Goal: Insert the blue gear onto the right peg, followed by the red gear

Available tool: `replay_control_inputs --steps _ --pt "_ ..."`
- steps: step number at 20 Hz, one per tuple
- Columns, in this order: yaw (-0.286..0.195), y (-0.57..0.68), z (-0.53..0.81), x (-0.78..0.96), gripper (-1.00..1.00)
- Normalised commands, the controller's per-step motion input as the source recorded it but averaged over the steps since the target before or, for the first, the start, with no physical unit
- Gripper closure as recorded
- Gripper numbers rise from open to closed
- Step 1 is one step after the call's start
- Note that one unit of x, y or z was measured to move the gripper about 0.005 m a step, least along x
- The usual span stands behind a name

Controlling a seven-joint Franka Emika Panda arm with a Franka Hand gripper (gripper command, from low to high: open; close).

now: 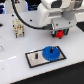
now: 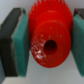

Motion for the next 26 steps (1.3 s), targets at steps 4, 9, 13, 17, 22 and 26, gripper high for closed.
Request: replay_control_inputs --steps 4,9,13,17,22,26 --pt "0.0 0.0 0.5 0.08 1.0" --pt "0.0 -0.03 0.63 0.31 1.0" --pt "0.0 -0.13 0.53 0.51 1.0" --pt "0.0 -0.24 0.46 0.56 1.0" --pt "0.0 -0.35 0.42 0.6 1.0" --pt "0.0 -0.39 0.34 0.61 1.0"
